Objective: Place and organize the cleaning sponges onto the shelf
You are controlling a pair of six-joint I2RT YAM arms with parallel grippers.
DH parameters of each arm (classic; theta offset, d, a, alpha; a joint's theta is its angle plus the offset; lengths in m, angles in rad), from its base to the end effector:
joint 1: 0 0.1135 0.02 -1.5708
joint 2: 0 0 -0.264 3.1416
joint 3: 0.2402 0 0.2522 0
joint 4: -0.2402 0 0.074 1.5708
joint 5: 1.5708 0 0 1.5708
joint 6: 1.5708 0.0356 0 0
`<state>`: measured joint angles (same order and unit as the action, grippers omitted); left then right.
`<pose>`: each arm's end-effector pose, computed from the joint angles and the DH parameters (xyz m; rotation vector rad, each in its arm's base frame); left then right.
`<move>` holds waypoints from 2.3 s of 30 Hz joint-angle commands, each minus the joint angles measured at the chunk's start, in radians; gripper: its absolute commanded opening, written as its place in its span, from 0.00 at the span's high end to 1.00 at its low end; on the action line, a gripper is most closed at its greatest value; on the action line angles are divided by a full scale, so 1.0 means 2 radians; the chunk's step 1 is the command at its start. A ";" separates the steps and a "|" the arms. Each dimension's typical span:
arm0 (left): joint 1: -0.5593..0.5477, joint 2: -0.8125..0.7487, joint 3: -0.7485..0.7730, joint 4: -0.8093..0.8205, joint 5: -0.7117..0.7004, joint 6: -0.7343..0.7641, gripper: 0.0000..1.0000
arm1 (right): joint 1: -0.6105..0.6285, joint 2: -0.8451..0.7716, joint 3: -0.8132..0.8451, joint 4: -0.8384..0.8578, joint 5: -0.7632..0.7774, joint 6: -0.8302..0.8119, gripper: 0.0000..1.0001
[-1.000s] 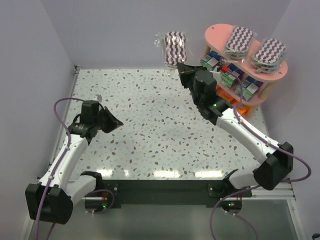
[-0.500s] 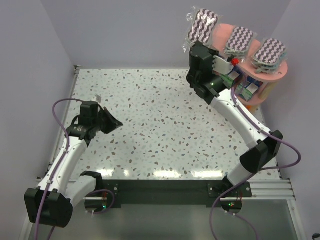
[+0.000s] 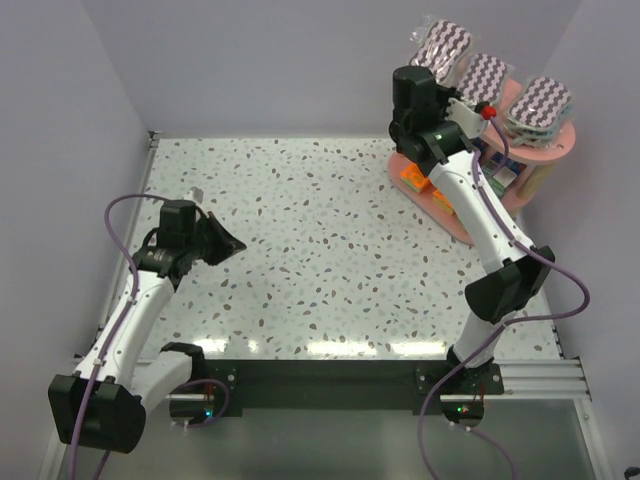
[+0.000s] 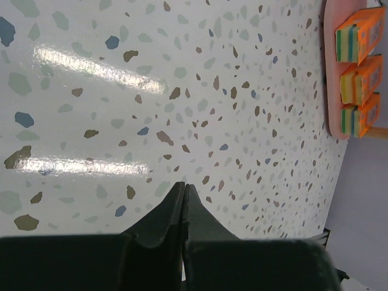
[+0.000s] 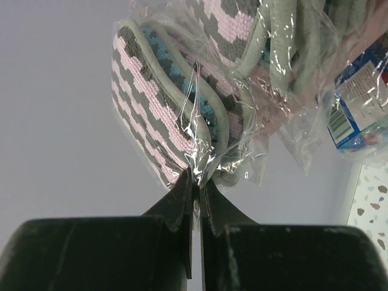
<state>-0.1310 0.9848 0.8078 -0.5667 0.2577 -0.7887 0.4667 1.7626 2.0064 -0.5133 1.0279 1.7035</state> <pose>0.2025 -0.0358 0.2760 -0.6472 2.3200 -0.7476 0.3554 0.1449 0.4654 1.4985 0.9115 0.6601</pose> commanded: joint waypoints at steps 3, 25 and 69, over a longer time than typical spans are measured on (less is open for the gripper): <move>0.004 0.001 0.019 0.000 0.010 0.012 1.00 | -0.016 0.014 0.048 -0.023 -0.002 0.010 0.99; 0.004 -0.024 0.001 0.009 0.019 -0.008 1.00 | -0.062 0.065 0.172 -0.098 -0.154 -0.008 1.00; 0.004 -0.042 -0.027 0.031 0.037 -0.034 1.00 | -0.072 0.018 0.150 -0.126 -0.134 0.025 0.46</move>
<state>-0.1310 0.9077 0.7330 -0.5404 0.3115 -0.8452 0.3252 1.8774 2.3184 -0.8070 0.7406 1.7565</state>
